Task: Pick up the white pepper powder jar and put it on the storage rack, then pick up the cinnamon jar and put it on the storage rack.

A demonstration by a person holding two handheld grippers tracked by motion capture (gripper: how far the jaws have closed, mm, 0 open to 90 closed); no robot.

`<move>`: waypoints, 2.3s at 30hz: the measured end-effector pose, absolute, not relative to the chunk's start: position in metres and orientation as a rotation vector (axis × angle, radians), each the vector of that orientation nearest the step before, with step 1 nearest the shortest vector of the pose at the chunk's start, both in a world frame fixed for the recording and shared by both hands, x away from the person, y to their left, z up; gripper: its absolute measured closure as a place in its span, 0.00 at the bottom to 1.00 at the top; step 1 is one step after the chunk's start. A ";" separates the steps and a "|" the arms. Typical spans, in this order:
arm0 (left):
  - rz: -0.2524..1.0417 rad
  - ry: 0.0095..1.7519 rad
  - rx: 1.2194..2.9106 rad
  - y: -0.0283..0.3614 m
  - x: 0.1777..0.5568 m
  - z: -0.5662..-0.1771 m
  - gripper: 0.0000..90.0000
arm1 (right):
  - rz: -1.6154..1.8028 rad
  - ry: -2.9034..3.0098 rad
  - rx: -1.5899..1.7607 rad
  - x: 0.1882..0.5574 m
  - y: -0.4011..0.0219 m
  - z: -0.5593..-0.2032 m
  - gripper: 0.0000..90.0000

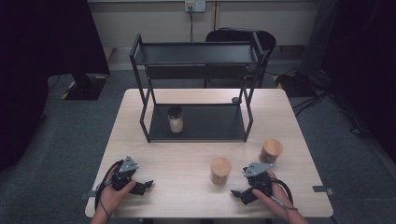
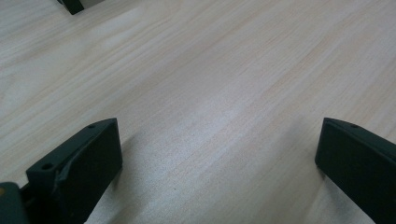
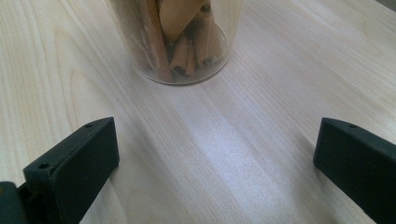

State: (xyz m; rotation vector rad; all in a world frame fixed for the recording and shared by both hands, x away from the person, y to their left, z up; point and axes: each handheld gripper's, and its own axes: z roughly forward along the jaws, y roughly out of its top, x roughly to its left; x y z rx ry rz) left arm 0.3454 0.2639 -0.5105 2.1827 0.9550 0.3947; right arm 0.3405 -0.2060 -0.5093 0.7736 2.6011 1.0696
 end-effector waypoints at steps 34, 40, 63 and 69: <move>0.393 0.948 2.185 0.264 0.346 -0.510 0.00 | 1.053 2.623 0.759 0.343 -0.205 -0.508 0.00; 0.393 0.948 2.186 0.264 0.346 -0.510 0.00 | 1.037 2.629 0.761 0.344 -0.206 -0.506 0.01; 0.393 0.948 2.185 0.264 0.346 -0.510 0.00 | 1.092 2.665 0.729 0.349 -0.190 -0.494 0.01; 0.393 0.949 2.185 0.264 0.346 -0.510 0.00 | 1.101 2.664 0.722 0.350 -0.184 -0.493 0.01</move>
